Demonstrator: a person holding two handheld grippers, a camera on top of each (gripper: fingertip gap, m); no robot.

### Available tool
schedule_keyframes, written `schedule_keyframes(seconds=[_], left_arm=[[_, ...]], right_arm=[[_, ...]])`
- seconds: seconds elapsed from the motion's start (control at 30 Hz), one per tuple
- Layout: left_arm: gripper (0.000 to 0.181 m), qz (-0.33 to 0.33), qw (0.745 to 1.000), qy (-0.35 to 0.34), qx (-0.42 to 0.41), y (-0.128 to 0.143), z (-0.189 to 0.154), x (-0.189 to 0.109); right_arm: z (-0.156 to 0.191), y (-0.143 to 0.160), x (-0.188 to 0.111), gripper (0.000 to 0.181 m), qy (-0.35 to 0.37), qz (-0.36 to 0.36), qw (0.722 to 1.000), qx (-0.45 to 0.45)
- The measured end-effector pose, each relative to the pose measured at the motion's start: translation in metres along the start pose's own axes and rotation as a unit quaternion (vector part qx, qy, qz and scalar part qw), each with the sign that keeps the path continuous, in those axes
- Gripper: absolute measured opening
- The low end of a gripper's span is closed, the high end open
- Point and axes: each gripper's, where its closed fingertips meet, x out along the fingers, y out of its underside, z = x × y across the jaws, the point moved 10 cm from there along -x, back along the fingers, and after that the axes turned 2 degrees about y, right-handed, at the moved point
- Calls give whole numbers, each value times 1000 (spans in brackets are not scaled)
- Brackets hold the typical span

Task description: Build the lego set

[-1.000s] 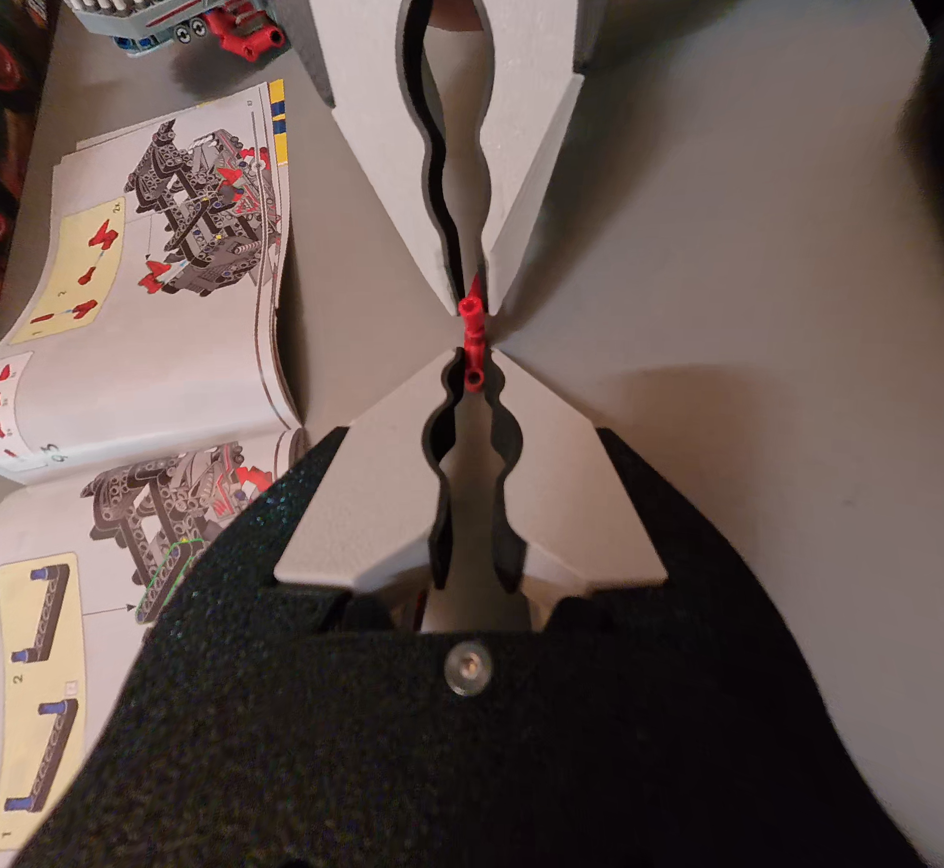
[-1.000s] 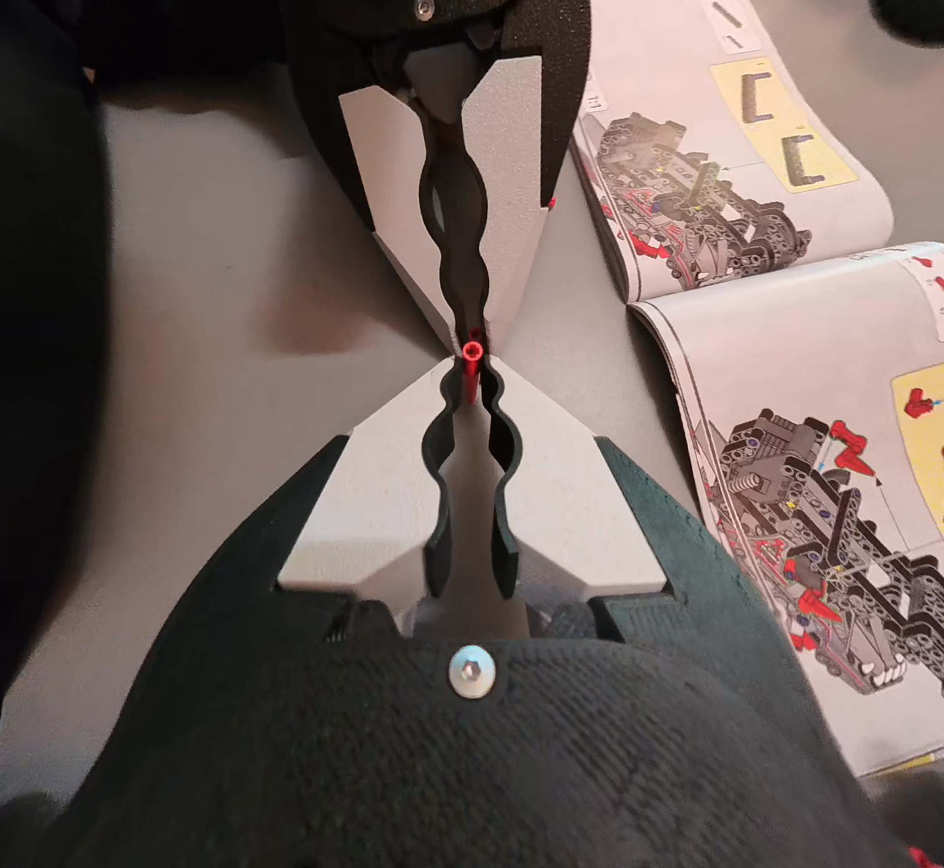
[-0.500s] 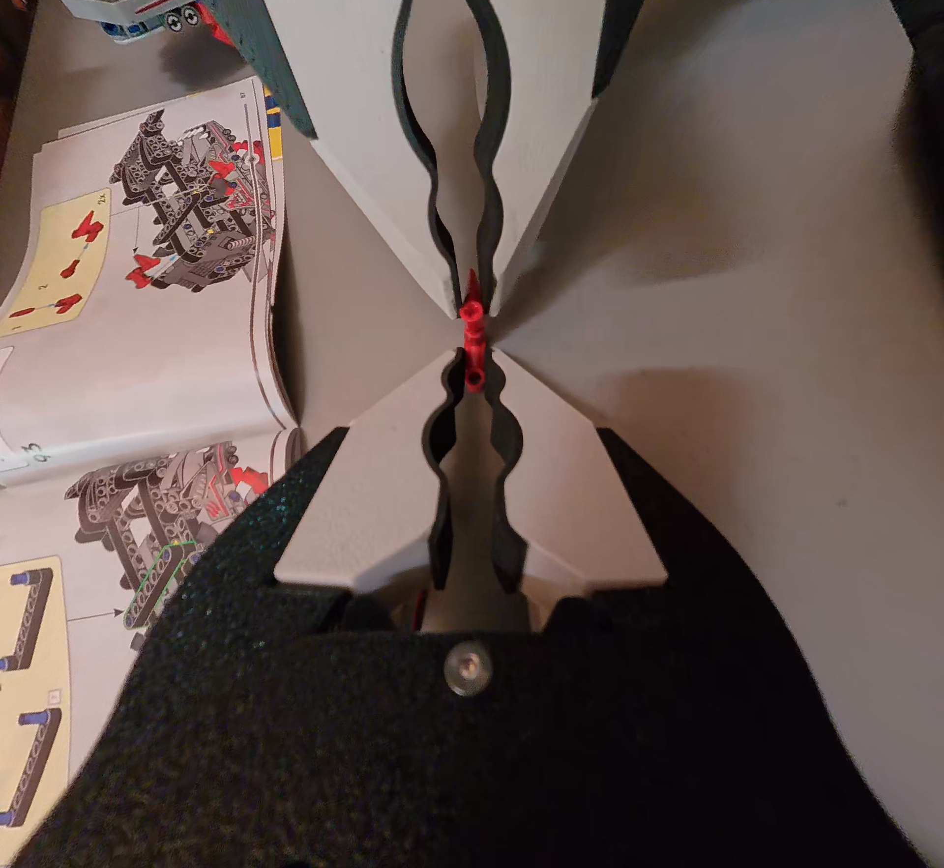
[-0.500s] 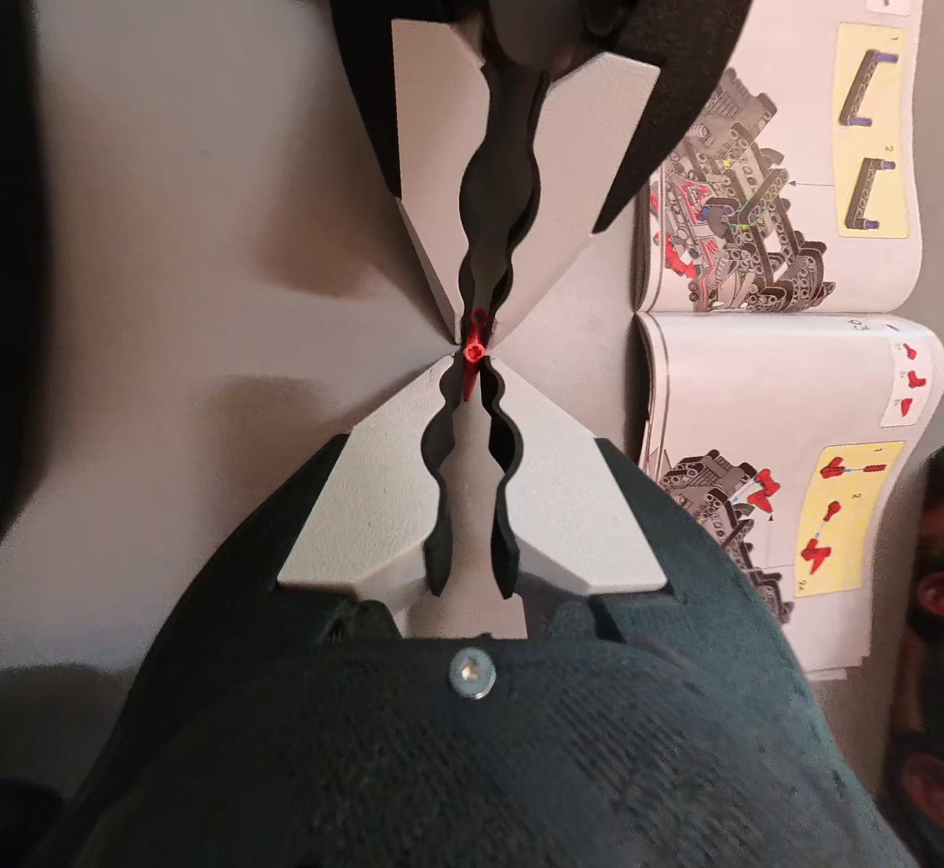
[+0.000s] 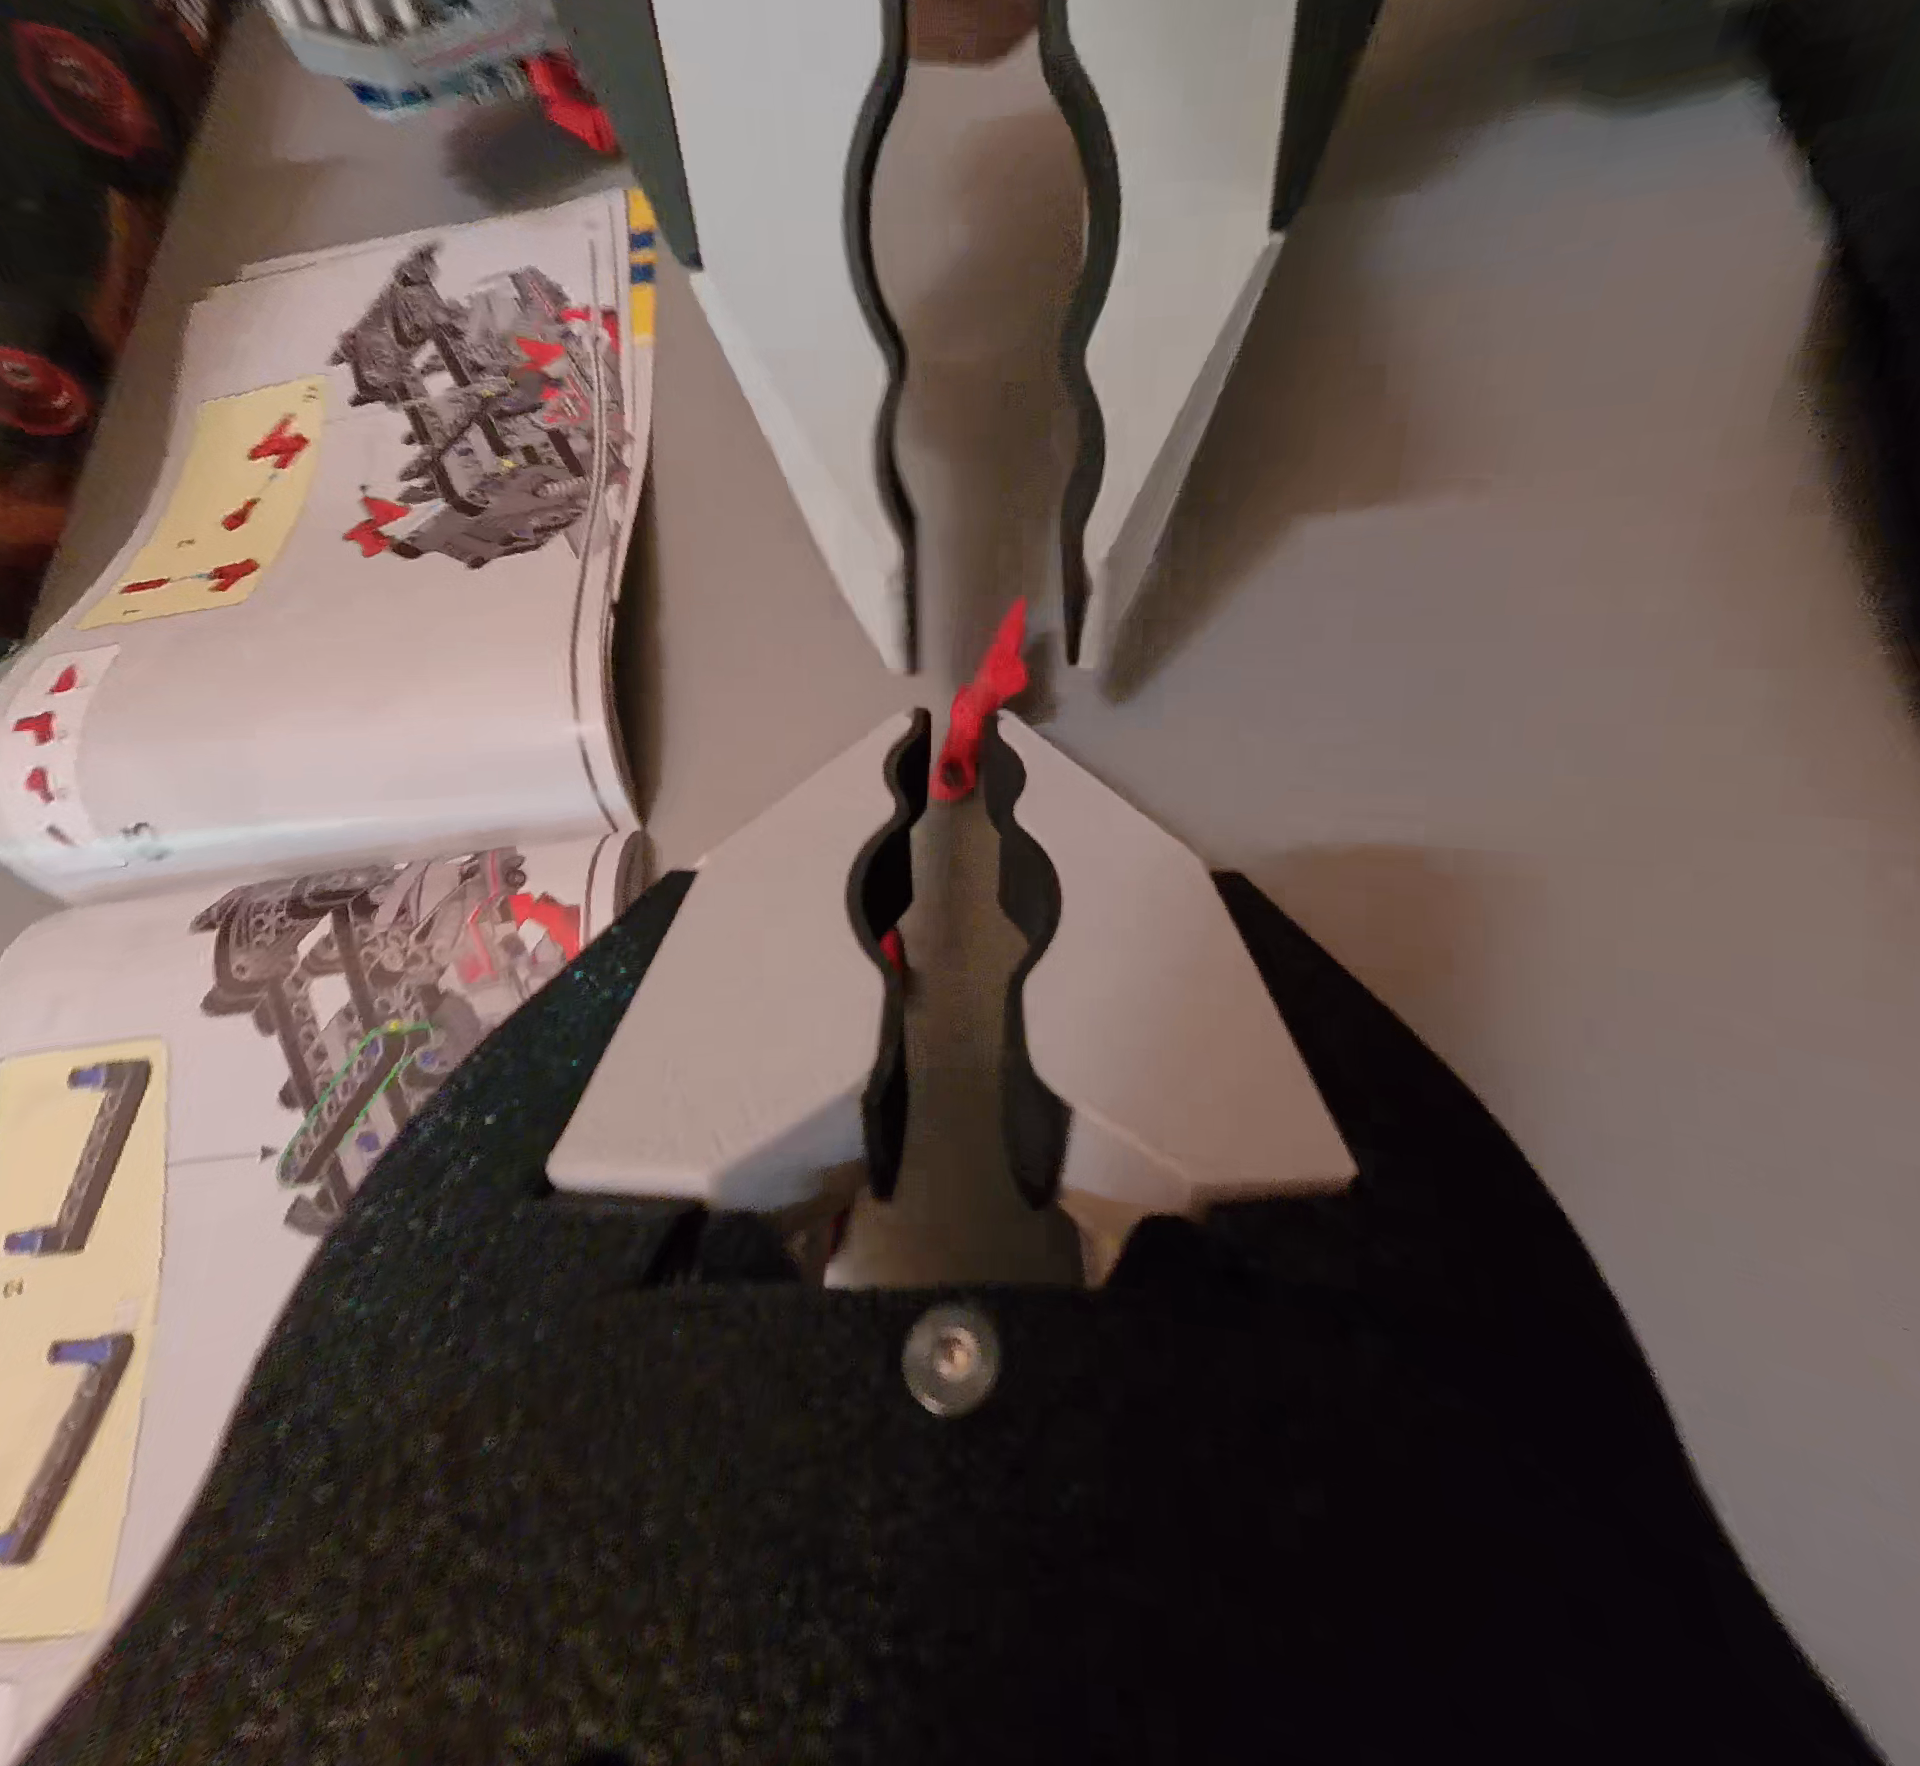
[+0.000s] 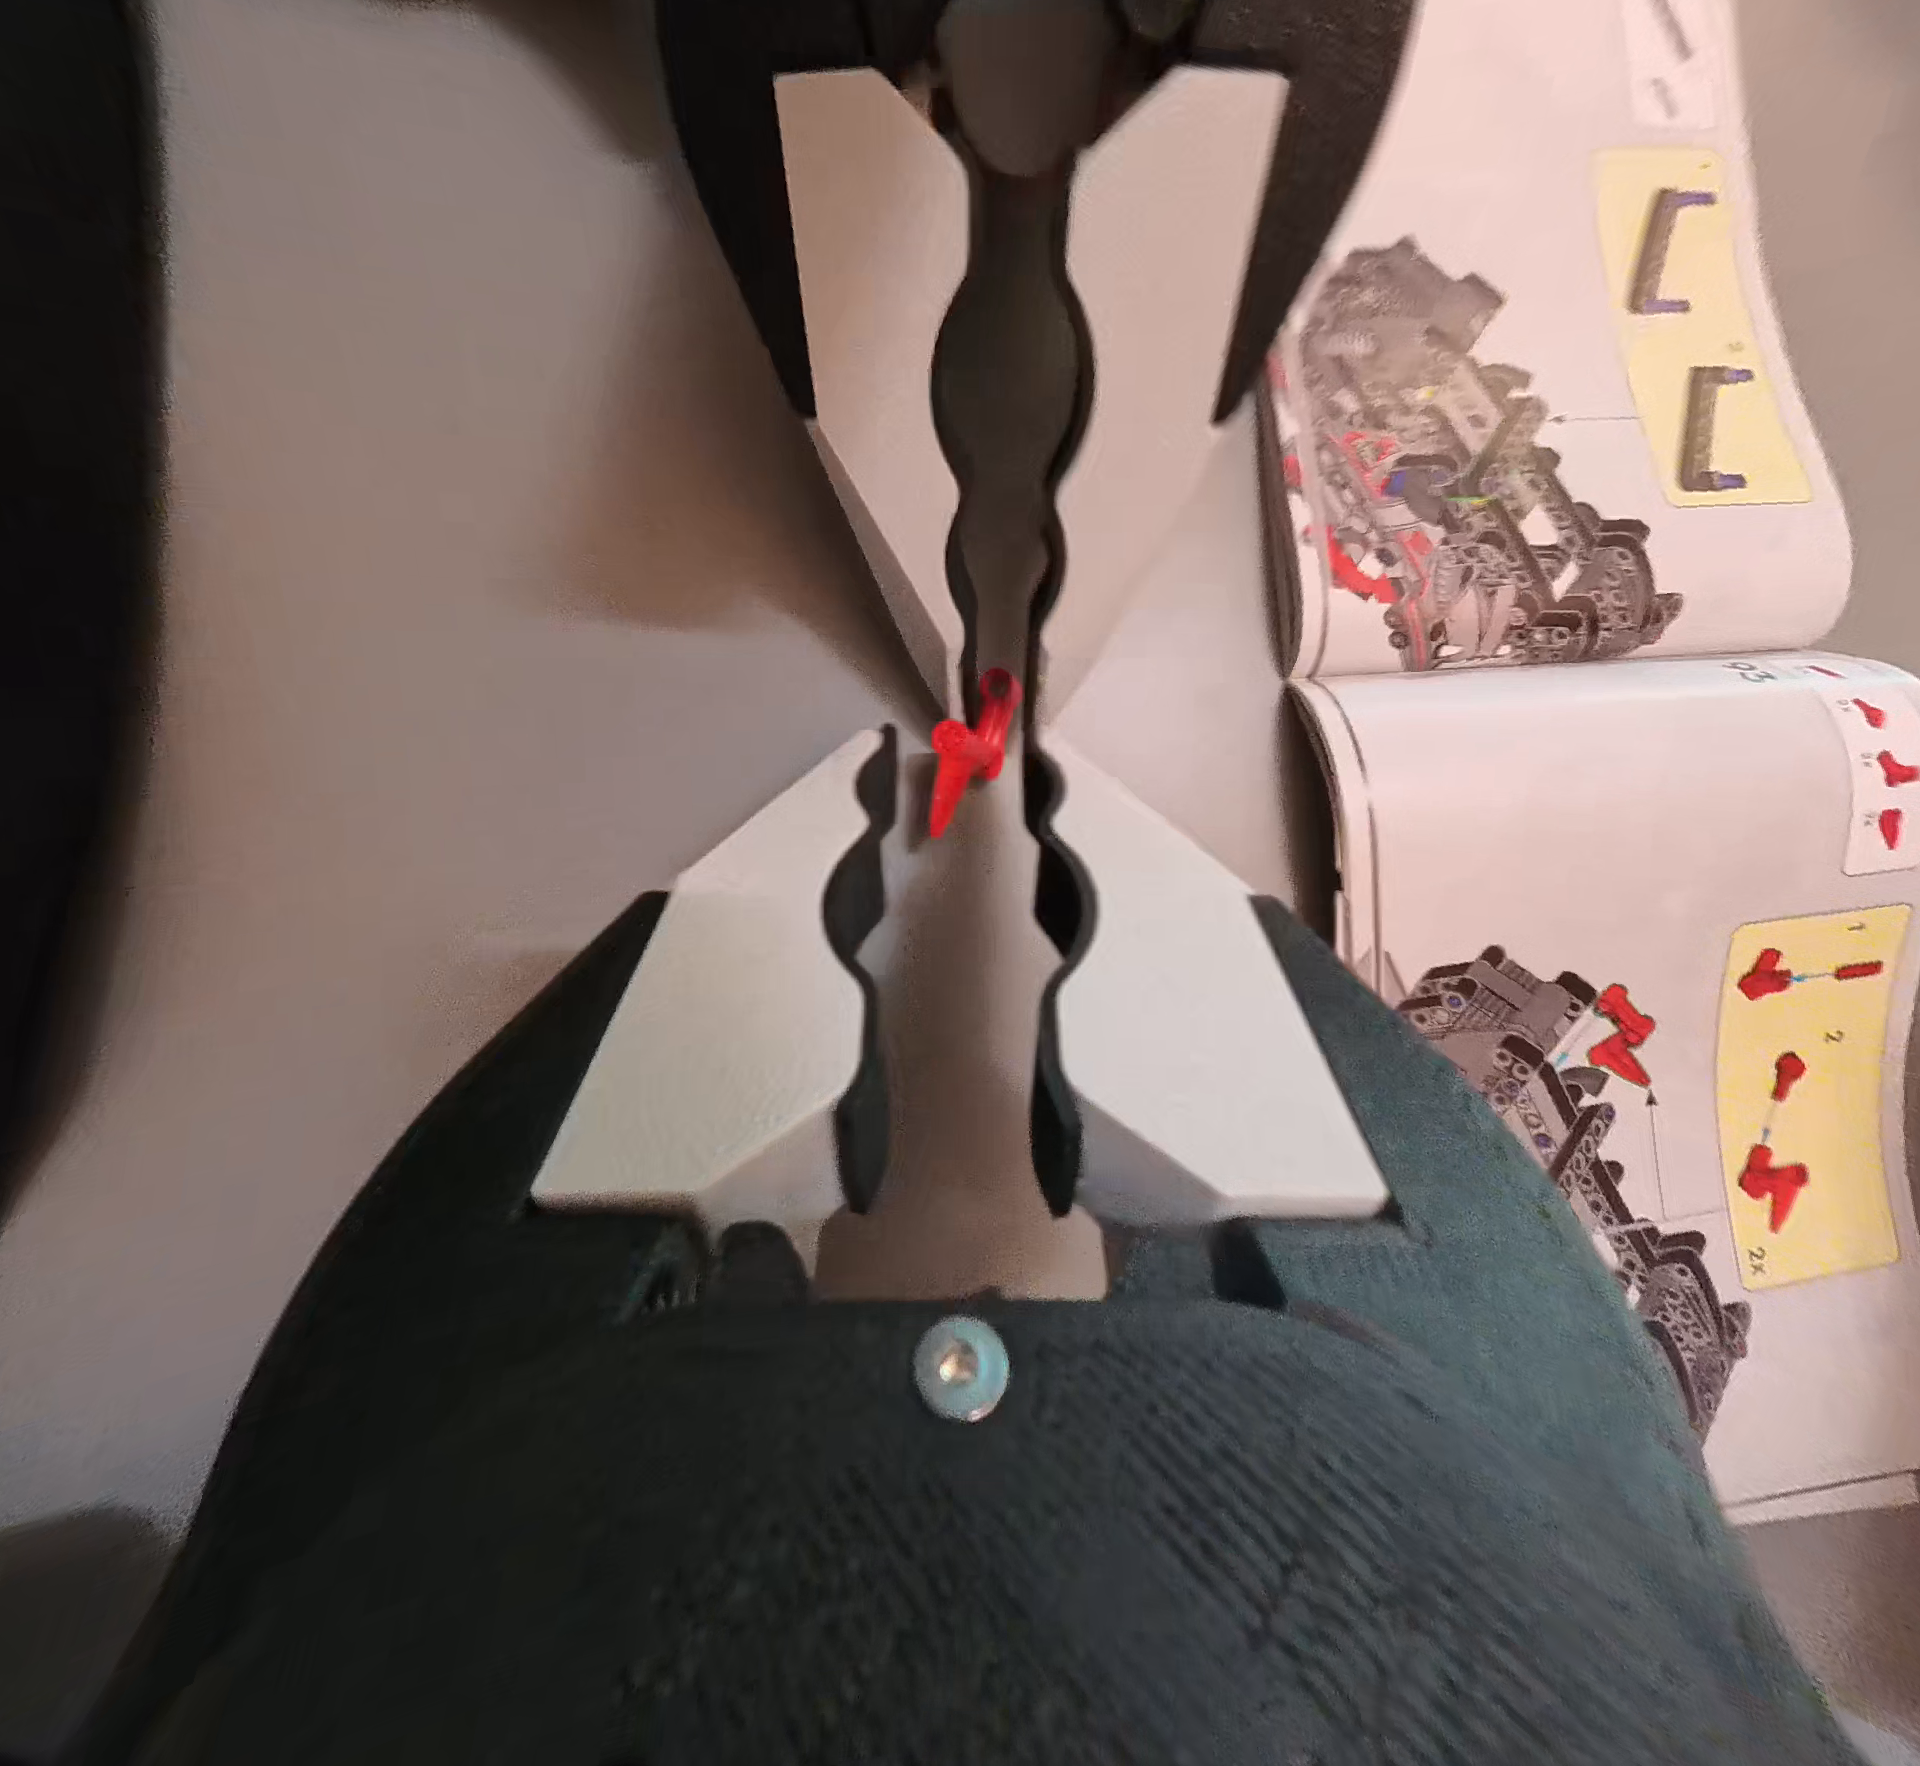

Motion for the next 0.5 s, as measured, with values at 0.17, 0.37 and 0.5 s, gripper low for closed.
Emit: schedule_keyframes(seconds=[0.17, 0.37, 0.5], left_arm=[[14, -56, 996, -29, -66, 10, 6, -53], [19, 60, 991, -86, -82, 34, 7, -72], [22, 125, 983, -103, -91, 37, 7, -63]], right_arm=[[-3, -1, -27, 44, 28, -31, 999, 23], [-13, -5, -29, 25, 96, -47, 993, 56], [-17, -13, 8, 25, 76, -49, 995, 48]])
